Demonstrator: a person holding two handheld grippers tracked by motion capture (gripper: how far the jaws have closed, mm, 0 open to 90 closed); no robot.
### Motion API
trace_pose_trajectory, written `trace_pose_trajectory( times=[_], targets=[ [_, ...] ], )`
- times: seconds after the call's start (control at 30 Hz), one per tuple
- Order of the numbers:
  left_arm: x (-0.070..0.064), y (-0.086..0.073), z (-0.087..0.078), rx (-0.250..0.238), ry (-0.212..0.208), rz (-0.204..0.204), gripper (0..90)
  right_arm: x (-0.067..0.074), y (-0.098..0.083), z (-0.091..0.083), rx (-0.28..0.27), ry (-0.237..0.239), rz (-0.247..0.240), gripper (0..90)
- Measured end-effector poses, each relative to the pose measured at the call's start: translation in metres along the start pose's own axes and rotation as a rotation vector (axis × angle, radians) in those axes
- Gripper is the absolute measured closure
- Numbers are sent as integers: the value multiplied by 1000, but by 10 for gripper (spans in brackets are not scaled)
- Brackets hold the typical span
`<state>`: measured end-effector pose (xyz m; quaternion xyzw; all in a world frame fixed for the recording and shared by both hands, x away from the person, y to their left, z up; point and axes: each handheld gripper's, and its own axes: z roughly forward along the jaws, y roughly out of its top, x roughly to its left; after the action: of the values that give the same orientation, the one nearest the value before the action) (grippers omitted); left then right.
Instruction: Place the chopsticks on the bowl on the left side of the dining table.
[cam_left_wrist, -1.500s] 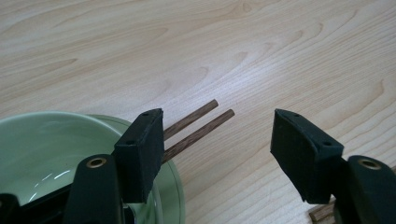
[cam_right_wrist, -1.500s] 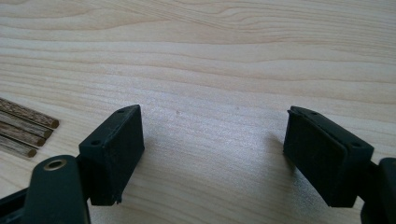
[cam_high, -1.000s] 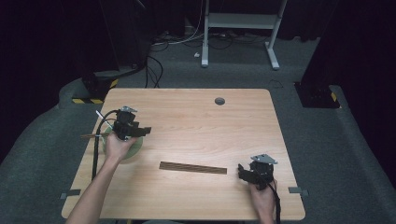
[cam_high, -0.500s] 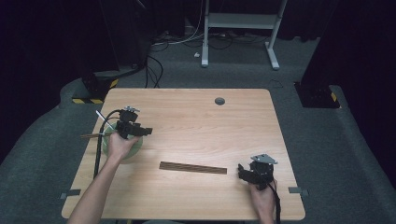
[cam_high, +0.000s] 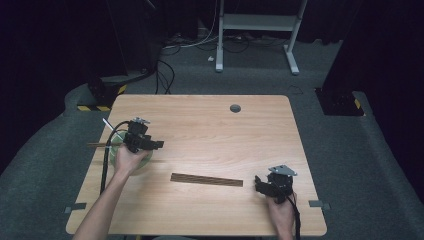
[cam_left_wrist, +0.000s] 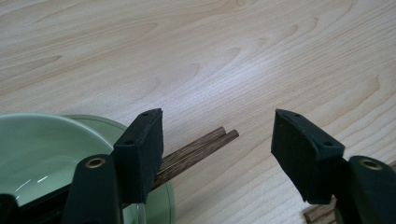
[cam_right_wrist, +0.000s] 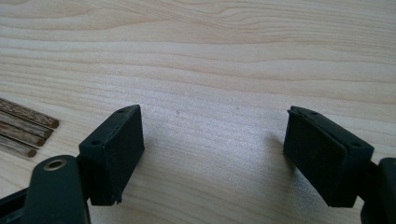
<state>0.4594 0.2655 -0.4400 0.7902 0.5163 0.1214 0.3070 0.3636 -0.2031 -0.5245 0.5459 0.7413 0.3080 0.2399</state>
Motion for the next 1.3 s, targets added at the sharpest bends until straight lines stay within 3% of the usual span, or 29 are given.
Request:
trace_pose_trajectory(
  times=[0.23,0.33,0.4,0.47,0.53,0.6,0.63,0.7,0.73,0.77,0.87,0.97,1.03,1.07,1.17,1.3],
  targets=[
    [-3,-4,-6,-21,4,9,340,0,0,0,0,0,1,196],
    [-6,-5,-12,-56,-1,13,336,0,0,0,0,1,0,196],
    [-15,-11,-27,-139,-7,27,335,0,0,0,0,1,0,196],
    [-18,-16,-32,-161,-12,30,335,0,0,0,0,1,0,196],
    [-25,-34,-42,-207,-19,28,336,0,0,0,0,0,0,196],
    [-27,-41,-44,-223,-20,27,337,0,0,0,0,1,0,196],
    [-32,-57,-48,-253,-25,21,338,0,0,0,0,0,0,197],
    [-37,-73,-48,-272,-30,13,338,0,0,0,0,0,0,196],
    [-37,-73,-48,-272,-30,13,339,0,0,0,0,1,0,196],
    [-42,-87,-45,-275,-10,17,339,0,0,0,0,1,0,196],
    [-45,-98,-39,-268,-2,20,338,0,0,0,0,1,0,196],
    [-48,-114,-25,-242,43,34,337,0,0,0,0,0,0,197],
    [-48,-116,-21,-237,59,34,335,0,0,0,0,0,0,197],
    [-48,-120,-15,-220,97,46,335,0,0,0,0,0,0,197],
    [-47,-125,-6,-201,143,56,335,0,0,0,0,0,0,197],
    [-43,-130,3,-179,180,50,330,0,0,0,0,0,0,197]
  ],
)
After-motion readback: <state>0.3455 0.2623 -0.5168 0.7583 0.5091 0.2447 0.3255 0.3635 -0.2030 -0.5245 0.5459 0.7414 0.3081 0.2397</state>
